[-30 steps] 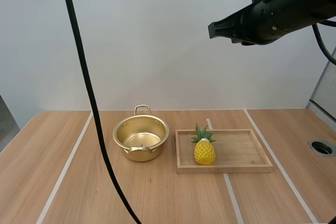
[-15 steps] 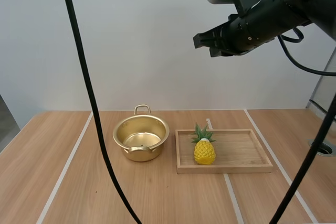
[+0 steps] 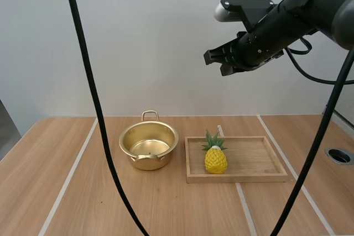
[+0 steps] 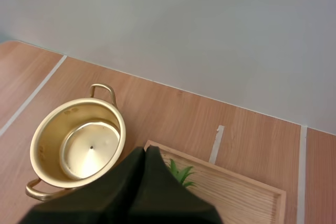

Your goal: Open the pot, put the pineapple inside, and close it

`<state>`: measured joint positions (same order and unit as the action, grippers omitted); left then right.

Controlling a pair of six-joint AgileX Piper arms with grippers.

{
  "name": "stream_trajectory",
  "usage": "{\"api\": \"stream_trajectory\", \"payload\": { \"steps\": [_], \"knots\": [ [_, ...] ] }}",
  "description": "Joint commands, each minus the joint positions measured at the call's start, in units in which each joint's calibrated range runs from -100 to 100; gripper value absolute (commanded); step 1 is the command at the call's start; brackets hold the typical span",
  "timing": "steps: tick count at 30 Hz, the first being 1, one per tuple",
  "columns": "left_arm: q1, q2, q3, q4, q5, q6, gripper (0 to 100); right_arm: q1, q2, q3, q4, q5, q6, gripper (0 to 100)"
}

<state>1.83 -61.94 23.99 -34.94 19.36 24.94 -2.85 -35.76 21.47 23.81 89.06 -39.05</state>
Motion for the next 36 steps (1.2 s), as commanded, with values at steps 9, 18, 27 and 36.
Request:
{"api": "stream_trajectory", "payload": {
  "steps": [9, 18, 27, 36],
  "knots": [
    [-0.1, -0.29, -0.41, -1.08, -1.73, -0.64, 0, -0.24, -0.29, -0.47, -1.95, 5.74, -0.13, 100],
    [-0.1, -0.29, -0.41, -1.08, -1.91, -0.64, 0, -0.24, 1.97, 5.01, -0.54, 10.17, -0.31, 100],
    [-0.1, -0.29, -0.41, -1.08, -1.91, -0.64, 0, -0.24, 5.36, 21.78, 1.13, -11.66, -3.64, 100],
    [-0.1, -0.29, -0.41, -1.08, -1.91, -0.64, 0, 1.02, 11.99, 25.81, 5.39, -19.14, -6.5, 100]
  ]
}}
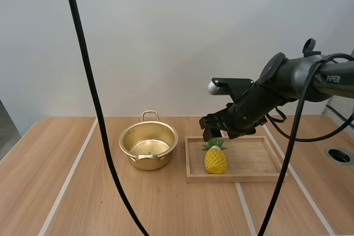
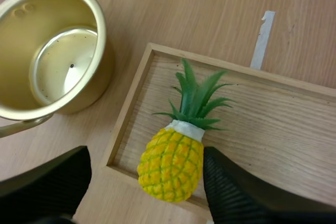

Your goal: Open the pot, put the pineapple inside, and close it

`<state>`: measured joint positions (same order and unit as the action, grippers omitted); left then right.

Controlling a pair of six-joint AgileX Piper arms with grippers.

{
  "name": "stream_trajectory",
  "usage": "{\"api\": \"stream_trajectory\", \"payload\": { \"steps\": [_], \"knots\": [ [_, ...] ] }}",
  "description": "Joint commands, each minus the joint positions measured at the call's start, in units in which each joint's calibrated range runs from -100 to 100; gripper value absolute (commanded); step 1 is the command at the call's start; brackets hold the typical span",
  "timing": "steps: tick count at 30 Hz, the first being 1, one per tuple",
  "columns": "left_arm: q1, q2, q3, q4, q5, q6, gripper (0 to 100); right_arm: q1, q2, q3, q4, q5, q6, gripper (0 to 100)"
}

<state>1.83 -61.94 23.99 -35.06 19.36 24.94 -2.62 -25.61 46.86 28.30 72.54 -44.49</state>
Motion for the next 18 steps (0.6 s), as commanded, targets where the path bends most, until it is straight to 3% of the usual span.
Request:
{"api": "stream_trajectory", "payload": {
  "steps": [1, 18],
  "knots": [
    [-0.1, -0.29, -0.41, -0.97, -1.91, -0.64, 0, 1.09, 2.72, 0.43, 0.89, -2.82, -1.32, 100],
    [-0.1, -0.29, -0.41, -0.97, -1.91, -0.64, 0, 2.51, 9.89, 0.59, -4.17, -7.27, -0.27, 100]
  ]
}}
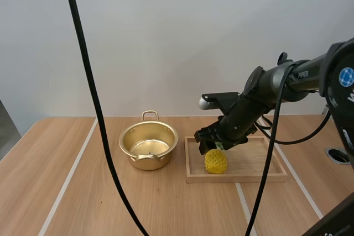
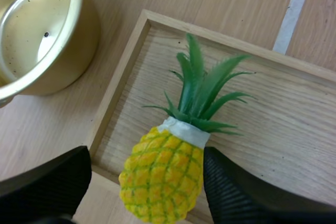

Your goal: Open the pot, put the pineapple inside, and close it

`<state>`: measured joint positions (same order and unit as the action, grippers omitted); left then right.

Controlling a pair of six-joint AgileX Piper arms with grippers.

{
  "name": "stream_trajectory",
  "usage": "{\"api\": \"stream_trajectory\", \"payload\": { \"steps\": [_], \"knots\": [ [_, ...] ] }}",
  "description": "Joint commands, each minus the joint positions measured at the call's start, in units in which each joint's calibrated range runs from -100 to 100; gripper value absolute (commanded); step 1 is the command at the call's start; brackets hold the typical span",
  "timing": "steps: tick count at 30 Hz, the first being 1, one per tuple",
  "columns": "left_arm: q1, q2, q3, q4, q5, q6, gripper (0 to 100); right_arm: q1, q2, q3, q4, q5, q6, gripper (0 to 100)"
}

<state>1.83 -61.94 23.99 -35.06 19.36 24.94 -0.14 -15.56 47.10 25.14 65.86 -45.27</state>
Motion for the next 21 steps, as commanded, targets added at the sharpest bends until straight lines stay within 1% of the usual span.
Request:
{"api": "stream_trajectory", "payload": {
  "steps": [1, 10, 17, 21],
  "knots": [
    [-0.1, -0.29, -0.41, -0.97, -1.91, -0.64, 0, 0.02, -0.17, 0.34, -1.01, -0.8, 0.54, 100],
    [-0.1, -0.29, -0.41, -0.97, -1.91, -0.64, 0, 0.02, 0.55, 0.58, -1.13, -3.13, 0.54, 100],
    [-0.1, -0.29, -0.41, -0.97, -1.91, -0.64, 0, 0.02, 5.87, 0.58, -1.51, -3.5, 0.62, 100],
    [-0.1, -0.29, -0.41, -0.97, -1.91, -0.64, 0, 0.02, 7.74, 0.58, -1.51, -5.77, 0.62, 100]
  ]
}}
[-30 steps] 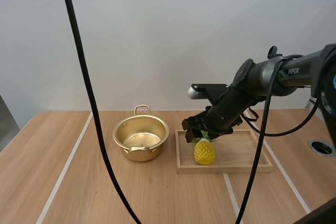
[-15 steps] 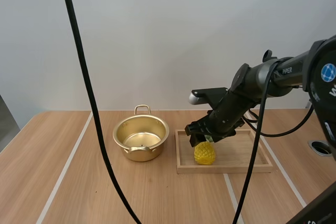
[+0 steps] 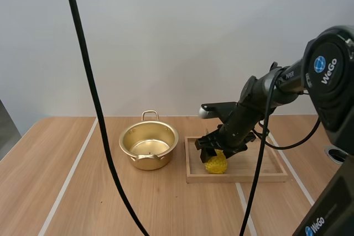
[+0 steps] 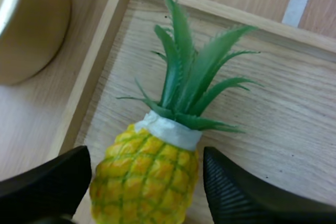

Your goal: Open the pot, put the pineapple inside, and close it

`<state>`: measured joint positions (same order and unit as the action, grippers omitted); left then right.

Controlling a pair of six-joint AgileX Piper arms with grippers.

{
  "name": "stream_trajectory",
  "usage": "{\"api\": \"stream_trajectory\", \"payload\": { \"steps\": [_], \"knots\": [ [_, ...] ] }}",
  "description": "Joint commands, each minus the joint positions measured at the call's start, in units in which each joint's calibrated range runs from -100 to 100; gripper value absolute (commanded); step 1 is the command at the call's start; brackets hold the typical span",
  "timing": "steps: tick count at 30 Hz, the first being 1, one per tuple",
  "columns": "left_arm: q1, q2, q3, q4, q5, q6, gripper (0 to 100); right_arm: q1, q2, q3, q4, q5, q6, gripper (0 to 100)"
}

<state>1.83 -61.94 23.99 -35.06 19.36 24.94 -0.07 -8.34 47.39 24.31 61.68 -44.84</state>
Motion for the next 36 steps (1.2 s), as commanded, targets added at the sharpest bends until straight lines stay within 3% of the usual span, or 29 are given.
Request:
{"api": "stream_trajectory", "payload": {
  "steps": [1, 11, 12, 14, 16, 26, 36],
  "knots": [
    [-0.1, -0.29, -0.41, -0.97, -1.91, -0.64, 0, -0.04, 0.9, 0.29, -0.68, -2.0, 0.19, 100],
    [-0.1, -0.29, -0.41, -0.97, -1.91, -0.64, 0, -0.04, 5.11, 0.29, -0.68, -5.08, 0.08, 100],
    [-0.1, -0.29, -0.41, -0.97, -1.91, -0.64, 0, -0.04, 5.11, 0.29, -0.68, -5.28, 0.08, 89],
    [-0.1, -0.29, -0.41, -0.97, -1.91, -0.64, 0, -0.04, 5.16, 0.29, -0.93, -5.51, 0.08, 53],
    [-0.1, -0.29, -0.41, -0.97, -1.91, -0.64, 0, -0.04, 5.16, 0.29, -1.07, -5.51, 0.08, 0],
    [-0.1, -0.29, -0.41, -0.97, -1.91, -0.64, 0, -0.04, 4.21, -0.29, -1.53, -6.09, 0.08, 0],
    [-0.1, -0.29, -0.41, -0.97, -1.91, -0.64, 0, -0.04, -12.38, -5.59, -1.53, -9.38, 0.08, 0]
  ]
}}
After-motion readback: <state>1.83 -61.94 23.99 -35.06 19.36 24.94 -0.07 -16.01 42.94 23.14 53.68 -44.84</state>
